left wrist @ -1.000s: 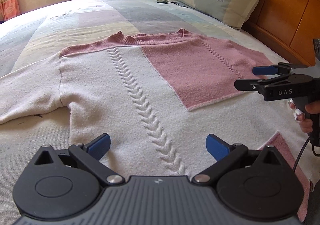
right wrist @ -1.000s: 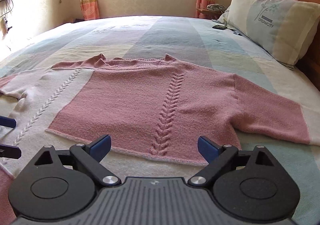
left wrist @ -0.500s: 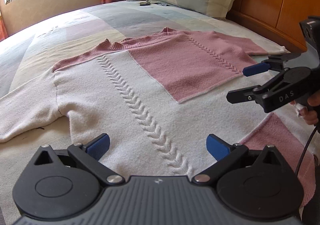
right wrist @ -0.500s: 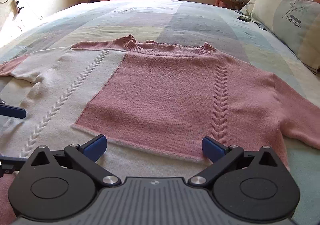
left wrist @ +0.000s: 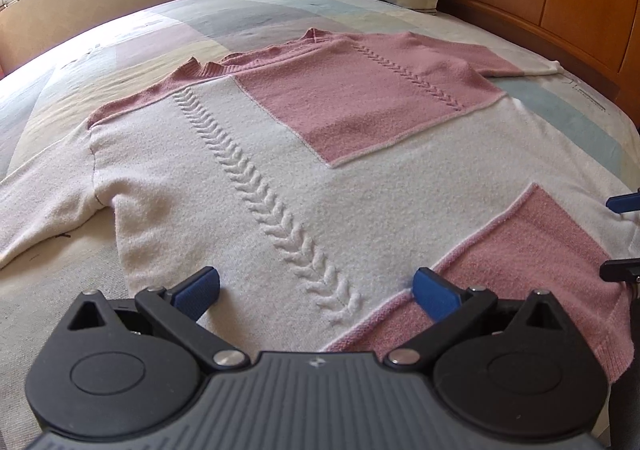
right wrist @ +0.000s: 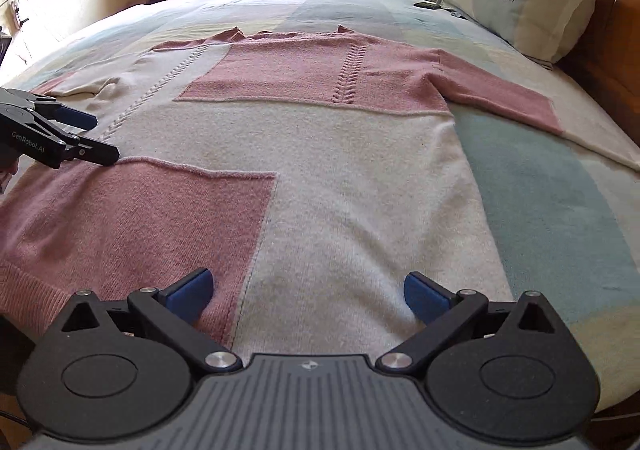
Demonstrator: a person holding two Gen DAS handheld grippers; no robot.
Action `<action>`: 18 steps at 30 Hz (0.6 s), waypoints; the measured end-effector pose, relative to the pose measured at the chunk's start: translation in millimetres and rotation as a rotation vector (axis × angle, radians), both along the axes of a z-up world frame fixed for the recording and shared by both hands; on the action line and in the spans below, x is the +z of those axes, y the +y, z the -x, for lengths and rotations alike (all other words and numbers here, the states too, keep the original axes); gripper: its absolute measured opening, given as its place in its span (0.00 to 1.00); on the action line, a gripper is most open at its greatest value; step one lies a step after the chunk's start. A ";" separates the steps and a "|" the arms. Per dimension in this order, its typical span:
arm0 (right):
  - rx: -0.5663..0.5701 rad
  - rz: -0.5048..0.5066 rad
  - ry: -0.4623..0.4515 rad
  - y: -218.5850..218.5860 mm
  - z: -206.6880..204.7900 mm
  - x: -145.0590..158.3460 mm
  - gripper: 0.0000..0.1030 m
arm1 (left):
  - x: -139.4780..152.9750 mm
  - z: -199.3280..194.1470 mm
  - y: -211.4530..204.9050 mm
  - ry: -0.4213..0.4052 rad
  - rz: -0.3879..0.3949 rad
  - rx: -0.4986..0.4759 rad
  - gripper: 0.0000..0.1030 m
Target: Fold clothes
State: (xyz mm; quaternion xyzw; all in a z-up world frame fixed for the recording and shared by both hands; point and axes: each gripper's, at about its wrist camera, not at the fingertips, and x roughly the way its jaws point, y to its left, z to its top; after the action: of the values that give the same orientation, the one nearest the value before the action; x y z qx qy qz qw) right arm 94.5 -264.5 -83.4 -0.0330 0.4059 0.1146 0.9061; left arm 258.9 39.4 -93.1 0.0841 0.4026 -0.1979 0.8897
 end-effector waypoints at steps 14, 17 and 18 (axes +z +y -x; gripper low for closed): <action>-0.099 0.001 -0.048 1.1 16.5 -6.3 1.00 | 6.8 54.2 -66.5 -0.120 -0.148 -0.213 0.99; -0.101 0.003 -0.053 1.5 17.7 -6.7 1.00 | 4.6 56.2 -59.3 -0.050 -0.119 -0.170 0.99; -0.101 0.002 -0.054 1.5 17.7 -6.8 1.00 | 4.9 56.9 -52.4 -0.008 -0.085 -0.155 0.99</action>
State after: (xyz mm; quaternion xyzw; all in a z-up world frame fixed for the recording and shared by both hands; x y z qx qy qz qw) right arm 76.8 -262.9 -90.2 -0.0165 0.3826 0.0672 0.9213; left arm 202.0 -13.0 -88.2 0.1536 0.3995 -0.2483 0.8690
